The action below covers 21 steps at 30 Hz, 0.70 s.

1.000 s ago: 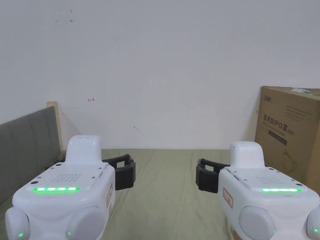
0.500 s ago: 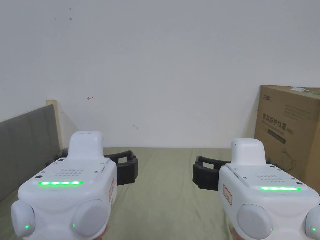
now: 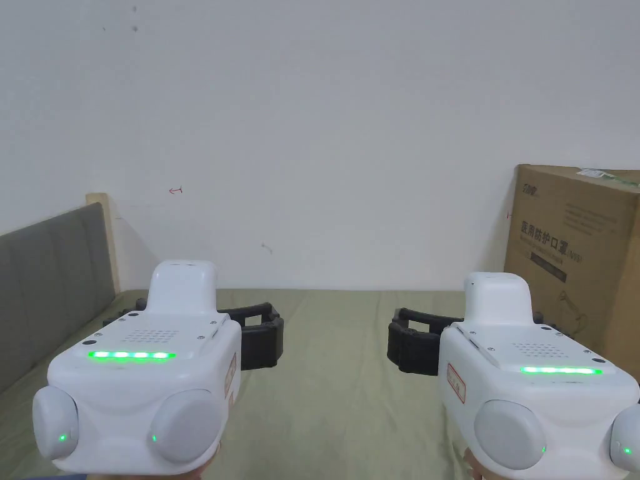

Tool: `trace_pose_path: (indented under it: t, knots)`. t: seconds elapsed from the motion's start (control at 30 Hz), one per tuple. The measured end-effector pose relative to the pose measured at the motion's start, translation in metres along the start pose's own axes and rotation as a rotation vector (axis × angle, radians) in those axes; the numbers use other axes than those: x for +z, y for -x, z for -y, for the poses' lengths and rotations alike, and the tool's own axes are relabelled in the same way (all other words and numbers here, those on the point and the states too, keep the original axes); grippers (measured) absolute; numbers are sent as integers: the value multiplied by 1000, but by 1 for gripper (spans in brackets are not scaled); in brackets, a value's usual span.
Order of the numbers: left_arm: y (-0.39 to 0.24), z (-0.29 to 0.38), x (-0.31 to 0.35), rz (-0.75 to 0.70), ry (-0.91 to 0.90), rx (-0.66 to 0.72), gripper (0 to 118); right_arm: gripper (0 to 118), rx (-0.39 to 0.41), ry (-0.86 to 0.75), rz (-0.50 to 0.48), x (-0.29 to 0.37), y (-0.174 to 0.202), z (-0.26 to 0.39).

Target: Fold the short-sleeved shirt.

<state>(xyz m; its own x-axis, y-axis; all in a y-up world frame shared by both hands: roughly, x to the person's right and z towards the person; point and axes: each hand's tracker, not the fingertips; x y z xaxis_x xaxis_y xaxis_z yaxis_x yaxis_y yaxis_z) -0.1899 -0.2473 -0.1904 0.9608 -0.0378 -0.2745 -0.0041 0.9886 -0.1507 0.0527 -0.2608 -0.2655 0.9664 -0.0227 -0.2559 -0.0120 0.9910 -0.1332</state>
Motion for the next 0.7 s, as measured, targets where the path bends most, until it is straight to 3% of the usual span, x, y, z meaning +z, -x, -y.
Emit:
trace_pose_path:
  t: [0.17, 0.5, 0.7]
  knots:
    - [-11, -4, 7, -99, 24, -1, 110, 118, 5, 4, 3, -2, 1, 0]
    - [-11, -2, 8, -45, -25, -5, 110, 118, 9, 4, 7, -3, 1, 3]
    - [-17, -1, 7, -112, -24, -39, 110, 118, 16, 15, 10, -6, -1, 6]
